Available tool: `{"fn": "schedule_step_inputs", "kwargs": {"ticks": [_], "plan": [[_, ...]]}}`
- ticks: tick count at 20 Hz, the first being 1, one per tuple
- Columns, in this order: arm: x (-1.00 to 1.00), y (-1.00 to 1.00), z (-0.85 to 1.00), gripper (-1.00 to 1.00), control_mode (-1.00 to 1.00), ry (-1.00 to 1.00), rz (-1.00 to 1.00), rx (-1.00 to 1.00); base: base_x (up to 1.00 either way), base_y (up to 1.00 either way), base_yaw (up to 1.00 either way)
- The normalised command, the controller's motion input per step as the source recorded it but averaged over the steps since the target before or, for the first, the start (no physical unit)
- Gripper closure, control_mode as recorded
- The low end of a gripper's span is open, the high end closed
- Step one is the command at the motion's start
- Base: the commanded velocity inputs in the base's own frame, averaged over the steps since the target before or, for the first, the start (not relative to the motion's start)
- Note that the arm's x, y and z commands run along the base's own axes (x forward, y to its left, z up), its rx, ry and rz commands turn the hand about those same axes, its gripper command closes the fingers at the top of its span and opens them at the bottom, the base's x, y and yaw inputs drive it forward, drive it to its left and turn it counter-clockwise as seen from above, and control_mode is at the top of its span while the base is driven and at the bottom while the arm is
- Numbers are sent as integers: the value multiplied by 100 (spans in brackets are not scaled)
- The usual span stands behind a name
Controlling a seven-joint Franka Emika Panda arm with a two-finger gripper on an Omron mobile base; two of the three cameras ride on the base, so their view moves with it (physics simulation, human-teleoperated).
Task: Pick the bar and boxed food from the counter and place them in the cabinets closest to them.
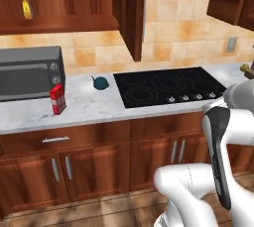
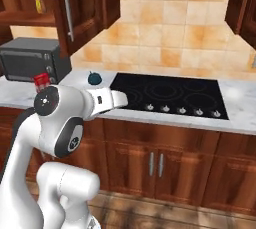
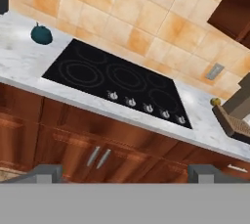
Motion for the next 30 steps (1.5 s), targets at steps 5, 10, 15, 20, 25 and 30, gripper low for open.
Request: {"fn": "schedule_step_inputs", "kwargs": {"ticks": [5,10,15,20,25,30], "plan": [[0,0,0,-100,100,0,0,0,-18,70,0],[0,0,0,-100,100,0,0,0,-15,73,0],[0,0,0,-100,100,0,0,0,-10,74,0],[0,0,0,-100,100,0,0,0,-8,71,0],[0,0,0,-100,100,0,0,0,-7,60,-1],[0,0,0,-100,100,0,0,0,-5,42,-4]]}}
